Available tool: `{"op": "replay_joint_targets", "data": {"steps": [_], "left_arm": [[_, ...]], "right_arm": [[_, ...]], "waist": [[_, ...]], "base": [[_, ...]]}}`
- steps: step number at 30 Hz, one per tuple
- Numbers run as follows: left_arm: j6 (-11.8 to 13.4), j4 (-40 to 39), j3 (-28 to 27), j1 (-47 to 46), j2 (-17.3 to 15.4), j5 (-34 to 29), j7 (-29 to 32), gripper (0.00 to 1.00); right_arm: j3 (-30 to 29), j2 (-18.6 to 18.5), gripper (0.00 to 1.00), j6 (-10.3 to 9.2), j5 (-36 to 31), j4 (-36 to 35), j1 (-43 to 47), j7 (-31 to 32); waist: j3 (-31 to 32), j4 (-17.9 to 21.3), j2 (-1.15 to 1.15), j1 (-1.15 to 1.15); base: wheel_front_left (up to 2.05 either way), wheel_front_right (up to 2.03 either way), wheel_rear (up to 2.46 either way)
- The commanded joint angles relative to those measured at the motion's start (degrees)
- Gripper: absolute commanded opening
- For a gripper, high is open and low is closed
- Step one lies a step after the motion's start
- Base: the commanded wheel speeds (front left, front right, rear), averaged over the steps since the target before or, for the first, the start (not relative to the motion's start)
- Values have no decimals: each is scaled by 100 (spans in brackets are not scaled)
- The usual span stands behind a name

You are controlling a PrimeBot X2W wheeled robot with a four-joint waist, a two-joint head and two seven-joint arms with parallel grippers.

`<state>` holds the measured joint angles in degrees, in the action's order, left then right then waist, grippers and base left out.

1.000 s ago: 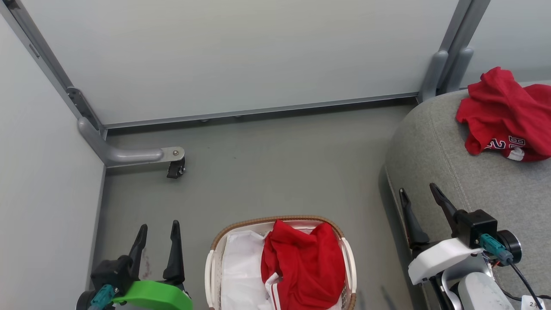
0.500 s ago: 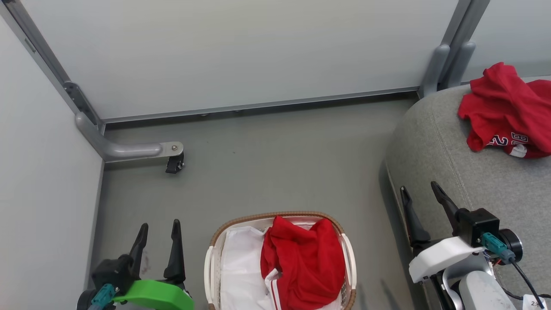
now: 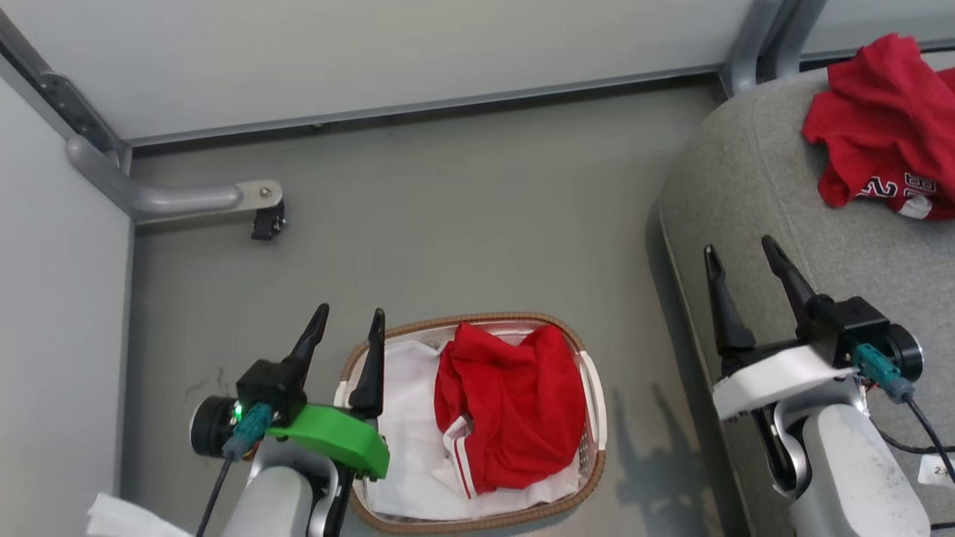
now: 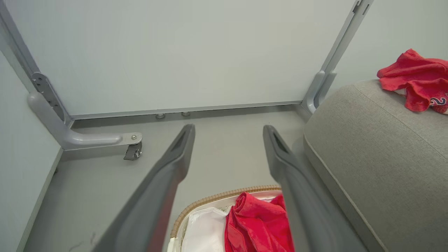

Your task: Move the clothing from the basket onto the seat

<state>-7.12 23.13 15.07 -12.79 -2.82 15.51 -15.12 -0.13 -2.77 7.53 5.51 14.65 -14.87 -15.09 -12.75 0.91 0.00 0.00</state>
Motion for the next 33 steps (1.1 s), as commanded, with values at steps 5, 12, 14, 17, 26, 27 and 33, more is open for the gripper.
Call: {"op": "replay_joint_targets", "data": {"steps": [5,12,14,17,26,27,33], "left_arm": [[-33,825,561,-834,-19,59,-5,100],[-38,2272,1476,-1755,-26,312,29,100],[-39,2601,1715,-1953,-26,405,89,100],[-39,3049,2008,-2210,-27,447,136,100],[-40,3987,2369,-2672,-29,669,159,100],[-28,4061,2349,-2719,-28,692,150,100],[158,4523,2265,-3025,-74,756,107,100]], "right_arm": [[9,-20,100,-8,45,-152,-424,-12],[179,-19,100,-8,202,-270,-820,-12],[247,-18,100,-8,273,-308,-913,-12],[365,-17,100,-7,404,-379,-1037,-12],[631,-16,100,-8,655,-637,-1348,-12],[647,-17,100,-8,666,-667,-1371,-12],[731,-17,100,-8,714,-891,-1536,-12]], "waist": [[-1213,560,0,0],[-2047,1022,0,0],[-2247,1141,0,0],[-2524,1321,0,0],[-3171,1634,0,0],[-3222,1647,0,0],[-3541,1682,0,0]], "base": [[0,0,0],[0,0,0],[0,0,0],[0,0,0],[0,0,0],[0,0,0],[0,0,0]]}}
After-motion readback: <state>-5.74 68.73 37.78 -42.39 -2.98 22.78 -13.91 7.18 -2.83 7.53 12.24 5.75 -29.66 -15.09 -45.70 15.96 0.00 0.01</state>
